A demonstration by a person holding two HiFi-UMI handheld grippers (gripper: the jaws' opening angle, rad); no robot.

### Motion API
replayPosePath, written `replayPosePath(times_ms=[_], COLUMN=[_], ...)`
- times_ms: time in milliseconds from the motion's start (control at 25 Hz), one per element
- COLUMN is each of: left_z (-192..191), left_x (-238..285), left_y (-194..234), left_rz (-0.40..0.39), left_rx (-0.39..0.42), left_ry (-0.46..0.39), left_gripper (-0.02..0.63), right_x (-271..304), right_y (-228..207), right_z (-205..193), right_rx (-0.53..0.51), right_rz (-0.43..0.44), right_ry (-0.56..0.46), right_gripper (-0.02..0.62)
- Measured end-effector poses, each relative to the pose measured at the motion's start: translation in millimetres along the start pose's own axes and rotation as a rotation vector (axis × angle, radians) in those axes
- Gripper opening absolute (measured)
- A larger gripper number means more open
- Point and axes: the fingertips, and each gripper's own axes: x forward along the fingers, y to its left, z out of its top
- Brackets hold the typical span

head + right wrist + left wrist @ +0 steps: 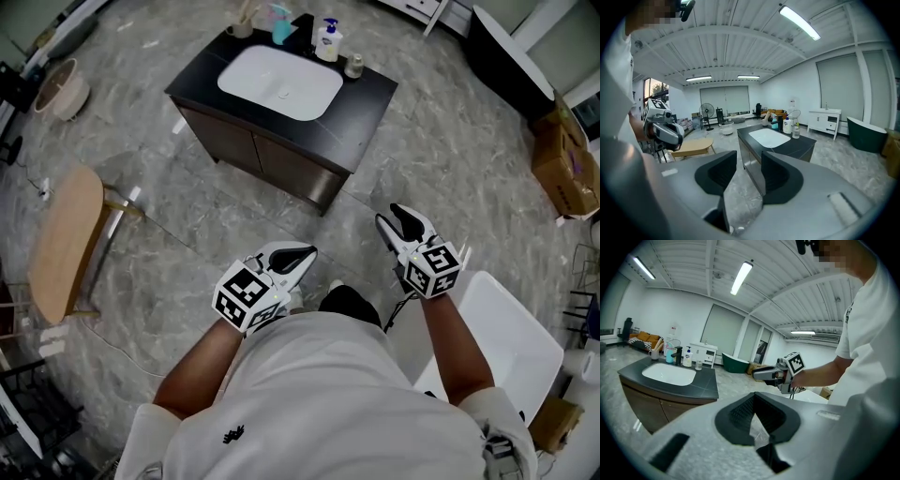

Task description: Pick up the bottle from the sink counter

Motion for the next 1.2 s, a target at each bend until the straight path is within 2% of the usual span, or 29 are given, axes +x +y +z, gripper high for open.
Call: replayPosePath(times_ms=[360,800,1200], left_z=[24.9,91.7,125.0], left_x=[15.5,72.7,122.0], left_y=[75.2,173.5,230.0], left_rz=[0.088,0.226,0.314], left_rx=[-0.031,-0.075,-0.139], left_ry=[-0.009,-0.031,-0.018], left_gripper=[0.006,0.006,0.006], right_x=[88.6,207.5,309.0], right_y=[-58.8,-176.9,-282.5], right_z=[35.5,65.6,76.8], right_rx=[-0.055,-0.085,-0.097], right_rz=[0.041,0.106,0.112], right_ry=[0.000,0.039,0.068], right_gripper=[0.179,0.189,0.232])
